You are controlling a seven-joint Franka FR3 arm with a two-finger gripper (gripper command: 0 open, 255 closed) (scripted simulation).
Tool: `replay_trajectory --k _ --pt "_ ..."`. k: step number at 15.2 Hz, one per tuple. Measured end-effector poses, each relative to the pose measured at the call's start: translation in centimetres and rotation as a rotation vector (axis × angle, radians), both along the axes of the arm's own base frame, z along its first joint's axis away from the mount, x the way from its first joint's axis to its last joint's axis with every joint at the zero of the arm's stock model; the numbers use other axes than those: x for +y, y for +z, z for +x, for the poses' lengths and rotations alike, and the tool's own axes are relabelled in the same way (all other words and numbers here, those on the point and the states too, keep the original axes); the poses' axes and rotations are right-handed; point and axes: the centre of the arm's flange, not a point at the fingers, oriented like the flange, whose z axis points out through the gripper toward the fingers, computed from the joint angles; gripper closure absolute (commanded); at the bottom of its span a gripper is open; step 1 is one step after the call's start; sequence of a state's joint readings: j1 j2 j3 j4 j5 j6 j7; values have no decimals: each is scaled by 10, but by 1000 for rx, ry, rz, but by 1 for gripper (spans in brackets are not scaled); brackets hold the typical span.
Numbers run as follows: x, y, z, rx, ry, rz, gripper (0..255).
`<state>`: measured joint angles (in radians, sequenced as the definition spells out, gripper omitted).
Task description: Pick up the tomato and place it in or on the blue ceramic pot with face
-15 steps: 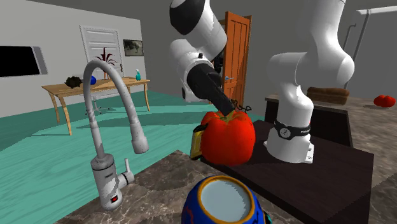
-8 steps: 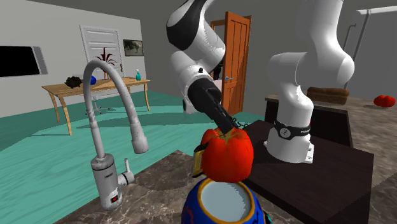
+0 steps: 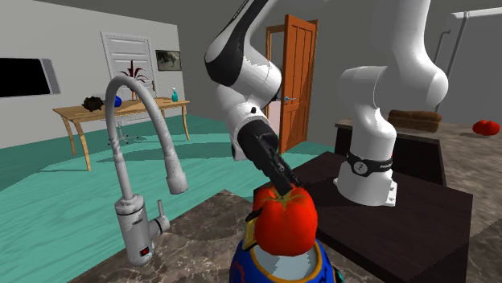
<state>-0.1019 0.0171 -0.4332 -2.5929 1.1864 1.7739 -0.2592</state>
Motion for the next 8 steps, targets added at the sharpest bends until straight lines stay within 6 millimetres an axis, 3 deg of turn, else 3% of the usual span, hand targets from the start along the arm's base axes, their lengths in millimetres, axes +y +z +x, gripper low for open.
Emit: replay_trajectory --k 6,7,8 --pt "0 -4 -1 -1 0 0 255" --pt "0 -4 -1 -1 0 0 0" --pt "0 -4 -1 -1 0 0 0"
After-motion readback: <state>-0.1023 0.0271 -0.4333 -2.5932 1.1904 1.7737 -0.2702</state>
